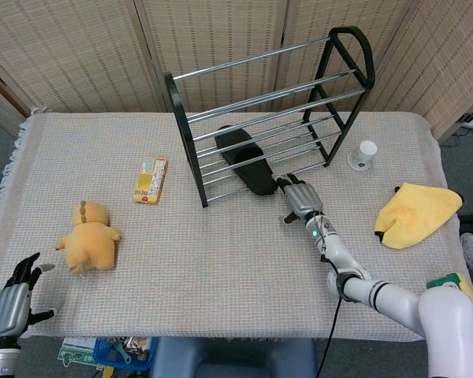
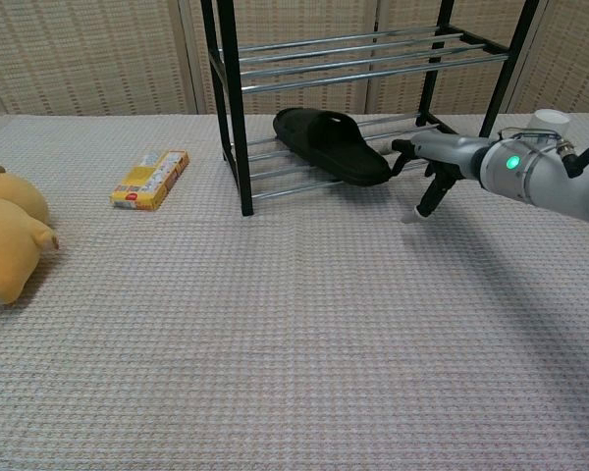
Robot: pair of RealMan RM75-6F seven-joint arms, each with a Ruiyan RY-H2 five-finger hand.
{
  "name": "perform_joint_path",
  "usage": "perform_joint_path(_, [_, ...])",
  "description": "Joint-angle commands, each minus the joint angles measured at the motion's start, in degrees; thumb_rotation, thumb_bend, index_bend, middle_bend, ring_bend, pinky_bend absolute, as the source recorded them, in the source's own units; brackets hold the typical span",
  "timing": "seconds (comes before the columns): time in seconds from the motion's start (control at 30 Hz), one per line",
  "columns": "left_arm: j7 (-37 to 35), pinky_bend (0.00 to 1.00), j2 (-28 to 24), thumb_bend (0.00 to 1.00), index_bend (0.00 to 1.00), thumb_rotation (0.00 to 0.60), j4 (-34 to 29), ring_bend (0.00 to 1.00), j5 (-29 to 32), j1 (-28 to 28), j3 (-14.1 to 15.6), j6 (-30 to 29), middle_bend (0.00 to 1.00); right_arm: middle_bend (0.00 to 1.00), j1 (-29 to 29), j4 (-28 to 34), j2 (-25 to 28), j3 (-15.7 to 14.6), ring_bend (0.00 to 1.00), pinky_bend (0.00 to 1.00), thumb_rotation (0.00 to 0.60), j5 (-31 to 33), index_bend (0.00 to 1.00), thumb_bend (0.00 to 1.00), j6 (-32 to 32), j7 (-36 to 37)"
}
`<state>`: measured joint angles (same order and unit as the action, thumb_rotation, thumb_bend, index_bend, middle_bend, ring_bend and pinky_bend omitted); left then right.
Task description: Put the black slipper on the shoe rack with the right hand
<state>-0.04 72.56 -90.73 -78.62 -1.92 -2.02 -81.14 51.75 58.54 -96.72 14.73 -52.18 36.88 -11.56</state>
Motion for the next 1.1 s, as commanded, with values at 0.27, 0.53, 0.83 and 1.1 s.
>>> perform_joint_path(0.27, [-0.27, 0.24, -0.02, 0.23, 0.27, 0.6, 0.24, 0.04, 0.24, 0.2, 0.03, -0.08, 0.08, 0.17, -2.37, 5.55, 4.12, -1.36, 0.07, 0.17, 0.6, -2.8, 0.0, 0.21, 3.7, 0.42])
perform_joint_path(0.53, [-0.36, 0.24, -0.13, 0.23, 0.27, 0.6, 0.25, 0.04, -0.29, -0.21, -0.71, -0.71, 0.08, 0.17, -8.93, 15.25, 12.5, -4.58, 0.07, 0.17, 0.6, -8.94, 0.0, 0.22, 16.13, -3.36])
perform_joint_path(0.83, [0.85, 0.24, 0.09, 0.23, 0.27, 0.6, -1.0, 0.04, -1.64, -1.55, -1.56, -0.99, 0.08, 0.14, -20.77, 25.74, 22.58, -10.11, 0.06, 0.17, 0.6, -17.22, 0.0, 0.23, 31.77, -2.41])
perform_joint_path(1.1, [2.75, 0.24, 0.06, 0.23, 0.27, 0.6, -3.45, 0.04, -2.87, -2.78, -2.32, -1.5, 0.08, 0.14, -31.84, 30.05, 28.28, -14.68, 0.06, 0.17, 0.6, -23.87, 0.0, 0.23, 44.4, 3.17])
